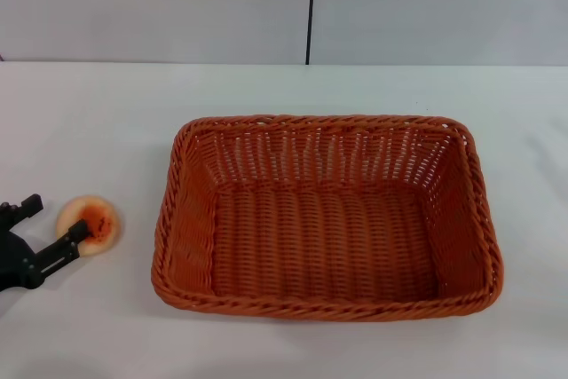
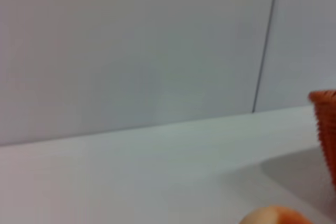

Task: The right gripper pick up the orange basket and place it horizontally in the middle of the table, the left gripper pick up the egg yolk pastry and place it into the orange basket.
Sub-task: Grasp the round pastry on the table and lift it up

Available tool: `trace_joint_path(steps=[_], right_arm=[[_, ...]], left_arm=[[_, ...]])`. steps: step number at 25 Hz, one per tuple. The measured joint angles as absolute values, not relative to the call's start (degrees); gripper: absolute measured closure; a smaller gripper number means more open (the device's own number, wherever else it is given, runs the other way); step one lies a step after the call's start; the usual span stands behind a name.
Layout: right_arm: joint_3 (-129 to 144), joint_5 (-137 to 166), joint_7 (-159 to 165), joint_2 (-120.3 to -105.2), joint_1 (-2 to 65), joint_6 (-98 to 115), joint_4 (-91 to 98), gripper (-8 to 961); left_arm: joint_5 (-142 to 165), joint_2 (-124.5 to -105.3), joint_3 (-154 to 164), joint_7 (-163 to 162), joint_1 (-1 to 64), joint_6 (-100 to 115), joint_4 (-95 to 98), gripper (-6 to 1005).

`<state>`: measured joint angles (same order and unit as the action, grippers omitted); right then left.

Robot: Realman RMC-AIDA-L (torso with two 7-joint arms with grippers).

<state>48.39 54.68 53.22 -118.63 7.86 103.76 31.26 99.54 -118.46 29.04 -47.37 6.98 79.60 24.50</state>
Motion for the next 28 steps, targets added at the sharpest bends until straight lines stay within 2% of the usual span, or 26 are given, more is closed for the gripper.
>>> trace_joint_path(steps=[16, 28], right_arm=[[47.88, 55.78, 53.63, -118.39, 8.52, 103.34, 31.15, 451], [47.9, 55.78, 53.63, -118.39, 8.63, 103.36, 30.34, 451]], left_arm=[[99.32, -118.57, 33.08, -46.45, 8.23, 77.79, 22.9, 222], [98.29, -118.41, 28.92, -45.19, 8.2, 80.16, 22.49, 568]])
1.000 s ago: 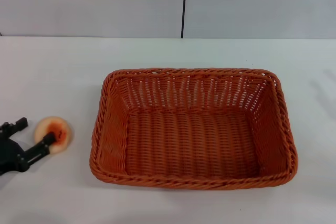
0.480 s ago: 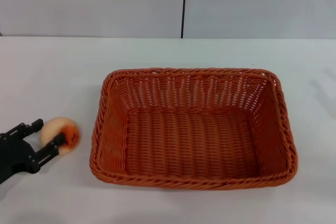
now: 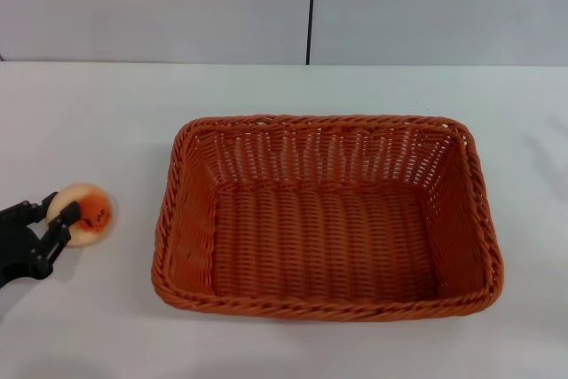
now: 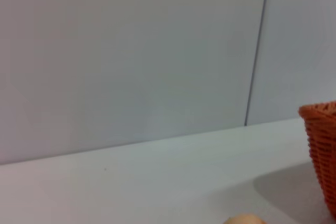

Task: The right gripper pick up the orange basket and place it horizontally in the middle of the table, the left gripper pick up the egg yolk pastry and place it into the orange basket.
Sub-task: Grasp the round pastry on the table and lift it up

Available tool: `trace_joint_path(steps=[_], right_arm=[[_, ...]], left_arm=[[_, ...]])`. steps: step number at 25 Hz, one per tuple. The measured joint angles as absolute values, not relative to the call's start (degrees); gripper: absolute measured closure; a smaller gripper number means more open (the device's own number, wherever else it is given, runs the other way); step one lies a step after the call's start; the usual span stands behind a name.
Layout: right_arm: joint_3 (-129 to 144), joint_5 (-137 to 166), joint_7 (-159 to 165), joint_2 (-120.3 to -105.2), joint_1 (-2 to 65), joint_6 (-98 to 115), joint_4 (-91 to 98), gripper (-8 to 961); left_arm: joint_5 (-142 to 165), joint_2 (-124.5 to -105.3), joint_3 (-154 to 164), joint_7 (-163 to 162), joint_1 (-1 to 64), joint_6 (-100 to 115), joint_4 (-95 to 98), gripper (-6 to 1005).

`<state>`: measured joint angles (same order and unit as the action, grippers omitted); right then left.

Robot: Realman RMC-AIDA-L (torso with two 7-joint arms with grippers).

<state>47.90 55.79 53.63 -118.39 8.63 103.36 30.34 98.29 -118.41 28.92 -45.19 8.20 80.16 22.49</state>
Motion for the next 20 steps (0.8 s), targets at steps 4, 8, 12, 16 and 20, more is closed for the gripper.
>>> trace_joint_path(steps=[4, 8, 12, 16, 20], right_arm=[[47.83, 55.78, 53.63, -118.41, 8.7, 103.36, 30.32, 451], [47.81, 55.66, 53.63, -118.43, 8.7, 103.39, 30.32, 451], [47.81, 55.35, 53.63, -118.5, 8.87, 103.71, 30.32, 451], [47.81, 55.3, 53.64, -118.59, 8.89, 103.75, 30.32, 451], [47.44, 55.22, 53.65, -118.73, 8.69, 103.92, 30.32, 451]], left_arm=[[98.26, -118.32, 27.27, -45.26, 8.25, 81.48, 22.49, 674], [98.25, -118.28, 25.94, -45.51, 8.26, 83.41, 22.5, 797], [98.25, -118.16, 22.85, -45.88, 8.4, 88.85, 22.75, 826], [98.25, -118.06, 20.52, -48.24, 9.81, 97.42, 24.37, 851], [98.6, -118.2, 20.88, -52.22, 12.57, 102.27, 25.42, 882]])
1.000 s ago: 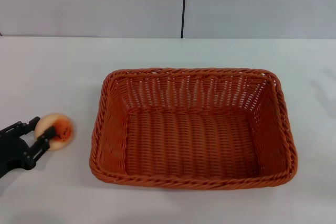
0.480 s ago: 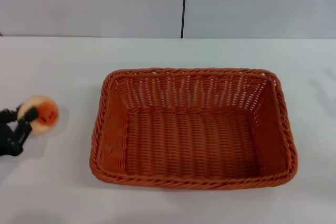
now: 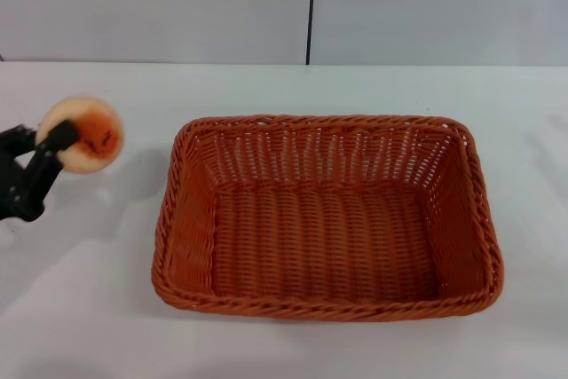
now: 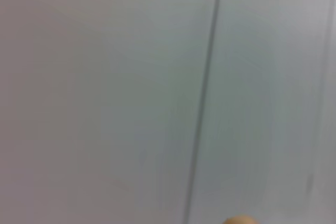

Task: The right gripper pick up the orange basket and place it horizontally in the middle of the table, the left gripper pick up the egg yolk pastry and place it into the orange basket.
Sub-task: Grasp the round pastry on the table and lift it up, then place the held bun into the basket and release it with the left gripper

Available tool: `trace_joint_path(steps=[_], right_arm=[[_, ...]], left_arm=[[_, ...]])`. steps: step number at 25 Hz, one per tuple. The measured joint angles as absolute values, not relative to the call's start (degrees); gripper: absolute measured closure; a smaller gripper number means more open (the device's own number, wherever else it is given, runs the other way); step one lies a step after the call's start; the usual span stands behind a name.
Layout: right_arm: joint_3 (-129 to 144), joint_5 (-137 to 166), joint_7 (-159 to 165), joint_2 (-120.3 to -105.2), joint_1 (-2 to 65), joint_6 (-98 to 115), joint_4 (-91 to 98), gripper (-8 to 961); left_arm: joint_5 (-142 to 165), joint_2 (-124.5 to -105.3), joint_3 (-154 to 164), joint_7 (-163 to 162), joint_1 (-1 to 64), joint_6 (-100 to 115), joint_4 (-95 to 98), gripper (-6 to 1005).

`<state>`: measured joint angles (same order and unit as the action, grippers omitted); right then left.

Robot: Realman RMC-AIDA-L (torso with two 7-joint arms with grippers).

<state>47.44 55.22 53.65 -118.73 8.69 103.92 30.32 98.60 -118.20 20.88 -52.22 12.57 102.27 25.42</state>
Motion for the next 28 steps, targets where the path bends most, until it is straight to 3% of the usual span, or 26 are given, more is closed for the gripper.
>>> trace_joint_path(steps=[14, 21, 28], right_arm=[[40.93, 53.79, 53.58, -118.81, 8.67, 106.42, 24.14, 451], [40.79, 53.78, 53.58, -118.81, 8.55, 107.04, 23.8, 451], [40.42, 53.78, 53.64, -118.83, 8.43, 107.1, 23.67, 451]], left_arm=[[98.96, -119.01, 31.41, -50.16, 22.77, 100.06, 16.24, 934], [98.97, -119.03, 33.47, -47.52, 25.15, 95.54, 11.16, 880], [98.62, -118.46, 33.52, -47.38, 22.53, 95.83, 11.72, 747]])
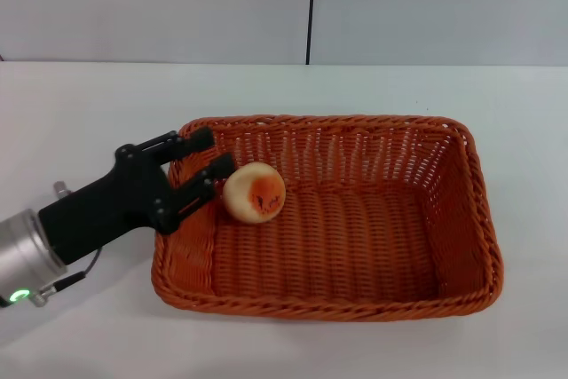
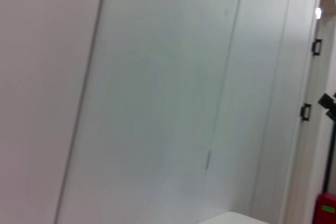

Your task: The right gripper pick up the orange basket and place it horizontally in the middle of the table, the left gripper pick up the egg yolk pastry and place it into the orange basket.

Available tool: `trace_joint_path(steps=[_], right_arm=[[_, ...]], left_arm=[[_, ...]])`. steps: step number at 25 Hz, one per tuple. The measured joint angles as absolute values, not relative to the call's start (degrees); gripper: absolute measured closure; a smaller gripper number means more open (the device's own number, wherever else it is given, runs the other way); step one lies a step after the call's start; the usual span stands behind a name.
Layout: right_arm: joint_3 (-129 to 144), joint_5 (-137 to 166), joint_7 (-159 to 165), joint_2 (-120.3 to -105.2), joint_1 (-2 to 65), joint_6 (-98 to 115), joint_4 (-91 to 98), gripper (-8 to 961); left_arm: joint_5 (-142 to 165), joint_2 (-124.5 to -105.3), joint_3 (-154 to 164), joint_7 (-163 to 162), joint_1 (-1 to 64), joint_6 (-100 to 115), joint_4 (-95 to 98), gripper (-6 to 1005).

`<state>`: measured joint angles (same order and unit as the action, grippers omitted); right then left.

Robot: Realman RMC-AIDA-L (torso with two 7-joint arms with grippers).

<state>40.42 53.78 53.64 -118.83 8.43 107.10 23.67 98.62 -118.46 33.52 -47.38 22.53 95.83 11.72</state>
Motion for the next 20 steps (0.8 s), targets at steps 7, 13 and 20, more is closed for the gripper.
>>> trace_joint_path(steps=[7, 13, 20], right_arm=[[39.62, 53.78, 52.75, -118.82, 8.44, 106.71, 23.21, 451], [36.09, 53.78, 45.38, -118.88, 9.33, 106.6, 17.3, 451], [29.35, 53.73, 37.63, -118.94, 12.06, 104.3, 8.23, 451]], left_arm=[[96.97, -118.23, 25.21, -46.93, 16.35, 96.14, 15.53, 570], [96.74, -118.06, 9.81, -42.26, 10.83, 96.27, 15.58, 329], [96.75, -118.26, -3.73, -33.79, 5.71, 96.3, 11.0, 165]])
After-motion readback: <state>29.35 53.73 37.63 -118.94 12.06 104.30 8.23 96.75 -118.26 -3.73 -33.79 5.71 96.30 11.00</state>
